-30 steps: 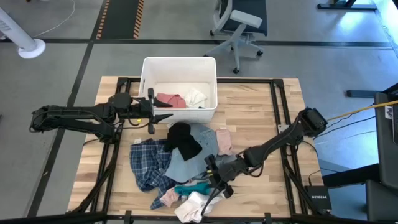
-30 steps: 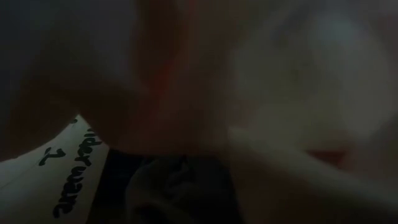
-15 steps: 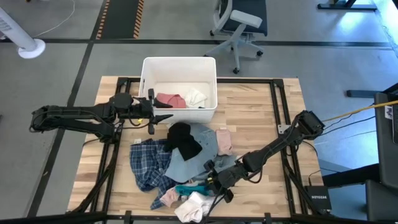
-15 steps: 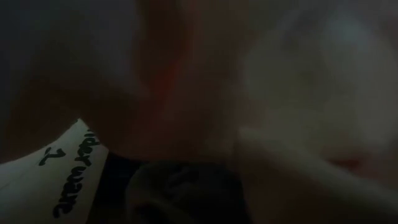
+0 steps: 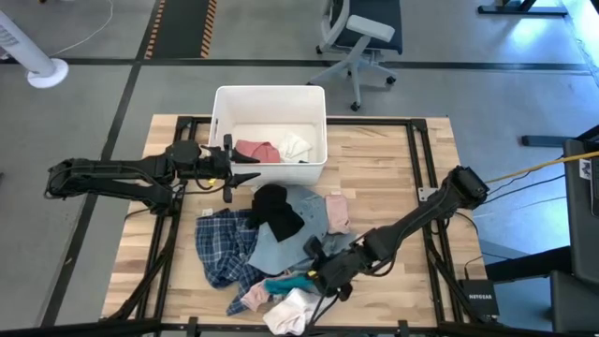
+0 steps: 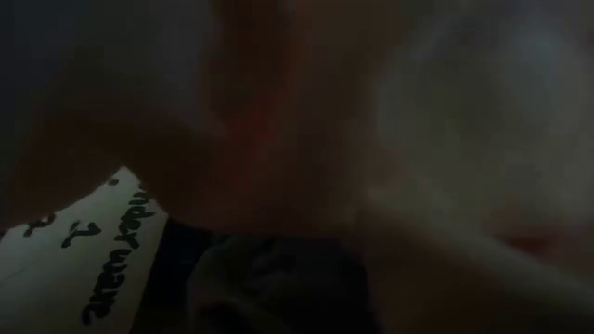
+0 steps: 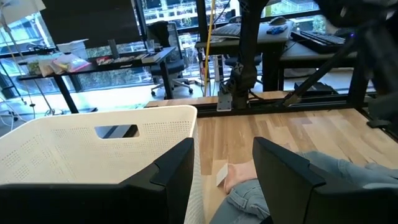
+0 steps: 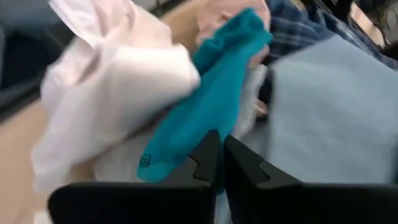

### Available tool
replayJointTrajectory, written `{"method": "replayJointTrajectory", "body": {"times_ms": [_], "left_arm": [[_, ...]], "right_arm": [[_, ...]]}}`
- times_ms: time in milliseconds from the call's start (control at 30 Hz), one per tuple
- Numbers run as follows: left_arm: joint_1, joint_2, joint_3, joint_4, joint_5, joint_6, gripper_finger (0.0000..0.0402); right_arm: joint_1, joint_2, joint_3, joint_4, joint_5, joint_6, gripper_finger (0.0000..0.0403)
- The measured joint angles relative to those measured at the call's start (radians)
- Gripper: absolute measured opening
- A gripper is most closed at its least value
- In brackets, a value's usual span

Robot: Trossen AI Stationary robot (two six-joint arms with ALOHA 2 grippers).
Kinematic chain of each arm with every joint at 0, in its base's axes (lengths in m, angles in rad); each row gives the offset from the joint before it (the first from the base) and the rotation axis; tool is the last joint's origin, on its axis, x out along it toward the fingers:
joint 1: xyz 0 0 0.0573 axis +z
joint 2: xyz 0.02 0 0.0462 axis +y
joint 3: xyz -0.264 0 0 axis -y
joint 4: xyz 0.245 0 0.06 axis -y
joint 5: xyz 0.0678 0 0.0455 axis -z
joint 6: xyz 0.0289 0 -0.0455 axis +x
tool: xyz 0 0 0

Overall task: Sort clothes
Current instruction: Put the blue sock into the white bin

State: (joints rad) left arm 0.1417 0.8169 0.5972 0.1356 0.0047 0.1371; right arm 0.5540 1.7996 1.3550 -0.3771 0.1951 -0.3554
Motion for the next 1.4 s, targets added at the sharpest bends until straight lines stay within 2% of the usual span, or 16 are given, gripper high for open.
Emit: {"method": "replayJointTrajectory", "body": {"times_ms": [167, 333, 467, 600, 800, 1167, 1400], "left_arm": [[0.0, 0.0, 0.0, -0.001, 0.0, 0.0, 0.0159], [0.0, 0.0, 0.0, -0.005, 0.0, 0.008, 0.0159], [0.0, -0.018, 0.0, -0.01, 0.0, -0.004, 0.0159], [0.0, -0.09, 0.0, -0.043, 0.0, -0.007, 0.0159], [0.0, -0.177, 0.001, -0.154, 0.0, -0.015, 0.0159], [0.0, -0.185, 0.001, -0.202, 0.0, -0.036, 0.0159], [0.0, -0.185, 0.001, -0.202, 0.0, -0.037, 0.0159]], "right_arm": [[-0.013, -0.002, 0.168, -0.247, 0.106, -0.081, 0.0007], [-0.042, -0.002, 0.299, -0.356, 0.172, -0.175, 0.0024], [-0.09, -0.003, 0.355, -0.372, 0.177, -0.262, 0.0023], [-0.15, -0.003, 0.396, -0.392, 0.178, -0.332, 0.0016], [-0.248, -0.01, 0.456, -0.413, 0.209, -0.416, 0.0023], [-0.432, -0.013, 0.656, -0.379, 0.285, -0.58, 0.002], [-0.56, -0.013, 0.677, -0.349, 0.288, -0.595, 0.002]]}}
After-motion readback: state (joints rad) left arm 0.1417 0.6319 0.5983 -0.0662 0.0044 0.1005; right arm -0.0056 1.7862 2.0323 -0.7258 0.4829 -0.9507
